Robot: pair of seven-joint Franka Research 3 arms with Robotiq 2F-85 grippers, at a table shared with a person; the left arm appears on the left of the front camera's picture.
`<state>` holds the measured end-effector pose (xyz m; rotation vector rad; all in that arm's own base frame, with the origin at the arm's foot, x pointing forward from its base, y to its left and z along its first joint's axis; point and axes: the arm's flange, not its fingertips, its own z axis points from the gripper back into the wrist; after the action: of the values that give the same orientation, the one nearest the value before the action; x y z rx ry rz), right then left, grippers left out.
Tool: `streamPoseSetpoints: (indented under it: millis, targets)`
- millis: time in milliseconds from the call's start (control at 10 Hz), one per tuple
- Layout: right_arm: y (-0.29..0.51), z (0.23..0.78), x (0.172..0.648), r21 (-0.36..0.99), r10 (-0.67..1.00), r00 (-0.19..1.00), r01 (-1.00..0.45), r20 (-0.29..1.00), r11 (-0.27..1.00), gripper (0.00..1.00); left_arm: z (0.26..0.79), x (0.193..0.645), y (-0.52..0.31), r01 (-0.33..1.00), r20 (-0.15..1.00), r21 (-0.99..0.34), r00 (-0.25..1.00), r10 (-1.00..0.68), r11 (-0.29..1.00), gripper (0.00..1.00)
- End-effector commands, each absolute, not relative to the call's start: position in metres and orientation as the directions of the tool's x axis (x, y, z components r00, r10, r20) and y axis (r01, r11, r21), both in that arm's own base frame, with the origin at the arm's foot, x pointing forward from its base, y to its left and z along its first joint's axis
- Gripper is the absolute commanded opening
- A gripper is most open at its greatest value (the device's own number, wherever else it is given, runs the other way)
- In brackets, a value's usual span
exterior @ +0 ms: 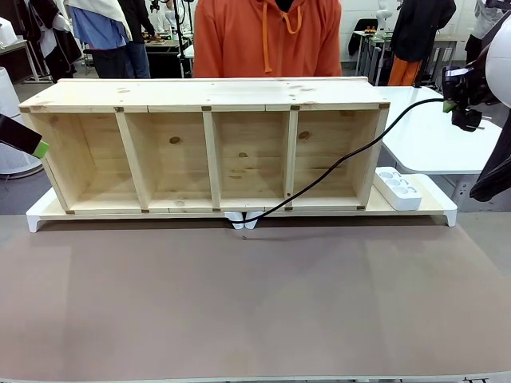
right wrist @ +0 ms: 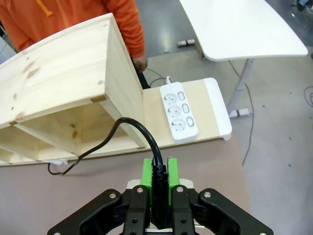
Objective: Perform cable management.
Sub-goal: Pull the grasped Power Cable to the location of the Power Strip.
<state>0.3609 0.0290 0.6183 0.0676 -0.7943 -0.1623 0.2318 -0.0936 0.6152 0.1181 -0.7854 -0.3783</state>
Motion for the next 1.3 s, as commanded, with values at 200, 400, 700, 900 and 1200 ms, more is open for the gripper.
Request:
streamPoseSetpoints:
  millis: [200, 400, 700, 900, 1200]
  targets:
    - [0.025, 0.608, 0.375, 0.125, -0.150, 0.688, 0.086, 0.710, 0.988, 0.15, 0.616, 0.234, -0.094, 0.288, 0.671, 0.247, 0.638, -0.378, 0.925, 1.00]
    - [0.023, 0.601, 0.403, 0.141, -0.140, 0.690, 0.055, 0.710, 0.989, 0.15, 0.616, 0.234, -0.094, 0.288, 0.671, 0.247, 0.638, -0.378, 0.925, 1.00]
    - [0.025, 0.591, 0.444, 0.160, -0.145, 0.720, 0.048, 0.679, 0.986, 0.15, 0.616, 0.234, -0.094, 0.288, 0.671, 0.247, 0.638, -0.378, 0.925, 1.00]
    - [0.025, 0.586, 0.473, 0.151, -0.162, 0.730, 0.081, 0.664, 0.985, 0.15, 0.616, 0.234, -0.094, 0.288, 0.671, 0.247, 0.638, -0.378, 0.925, 1.00]
    - [0.025, 0.579, 0.511, 0.150, -0.176, 0.738, 0.102, 0.651, 0.983, 0.15, 0.616, 0.234, -0.094, 0.288, 0.671, 0.247, 0.638, -0.378, 0.925, 1.00]
